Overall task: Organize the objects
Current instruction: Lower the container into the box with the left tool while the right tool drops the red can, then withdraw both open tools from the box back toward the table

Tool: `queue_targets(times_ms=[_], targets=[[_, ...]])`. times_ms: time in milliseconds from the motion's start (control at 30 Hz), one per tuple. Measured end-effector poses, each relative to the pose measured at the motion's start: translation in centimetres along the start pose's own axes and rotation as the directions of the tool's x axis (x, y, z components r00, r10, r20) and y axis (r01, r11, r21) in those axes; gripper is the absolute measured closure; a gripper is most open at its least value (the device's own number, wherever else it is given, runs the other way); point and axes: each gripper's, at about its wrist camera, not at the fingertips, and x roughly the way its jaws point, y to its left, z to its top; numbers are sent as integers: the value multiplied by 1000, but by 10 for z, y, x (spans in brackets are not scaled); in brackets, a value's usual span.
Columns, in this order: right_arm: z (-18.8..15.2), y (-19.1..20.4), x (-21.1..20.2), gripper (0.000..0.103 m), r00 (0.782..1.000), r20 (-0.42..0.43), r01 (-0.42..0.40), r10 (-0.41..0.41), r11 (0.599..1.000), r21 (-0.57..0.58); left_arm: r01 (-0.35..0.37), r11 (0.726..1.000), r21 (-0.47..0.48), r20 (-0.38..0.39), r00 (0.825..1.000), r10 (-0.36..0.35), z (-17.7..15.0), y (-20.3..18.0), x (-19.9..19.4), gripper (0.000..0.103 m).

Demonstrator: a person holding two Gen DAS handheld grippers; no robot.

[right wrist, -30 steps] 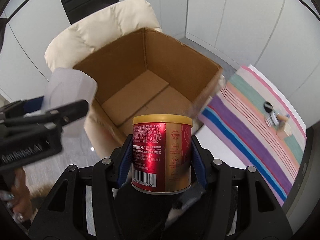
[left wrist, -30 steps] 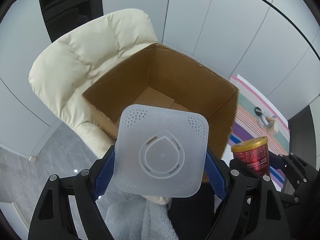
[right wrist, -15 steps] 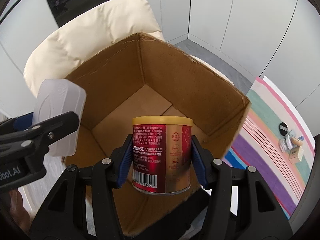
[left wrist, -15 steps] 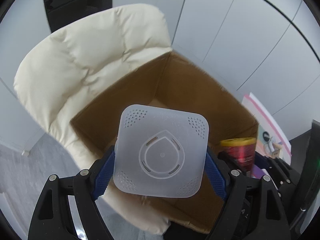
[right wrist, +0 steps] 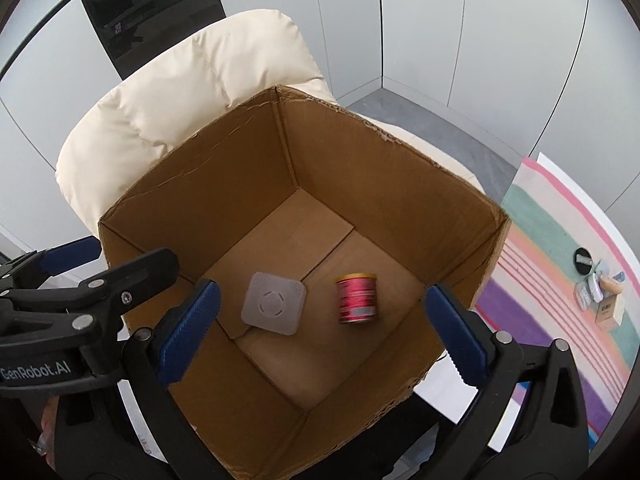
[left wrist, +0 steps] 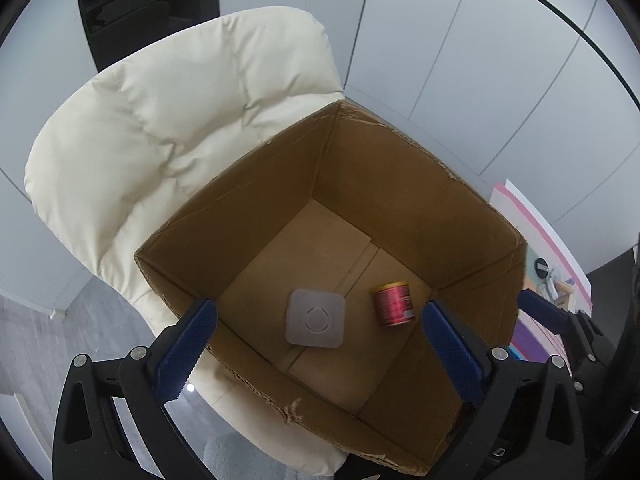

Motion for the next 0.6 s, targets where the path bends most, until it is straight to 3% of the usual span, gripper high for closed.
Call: queue_targets(times_ms=[367, 600], targets=[[-8, -3, -6, 0, 1000, -9, 11, -11, 1000, 18, -26, 1000, 13, 24, 999, 26, 0, -2, -16, 0], [-16, -8, -20, 0, 1000, -10, 26, -26, 999, 44, 17, 1000, -9, 17, 1000, -17, -10, -1, -28, 0]])
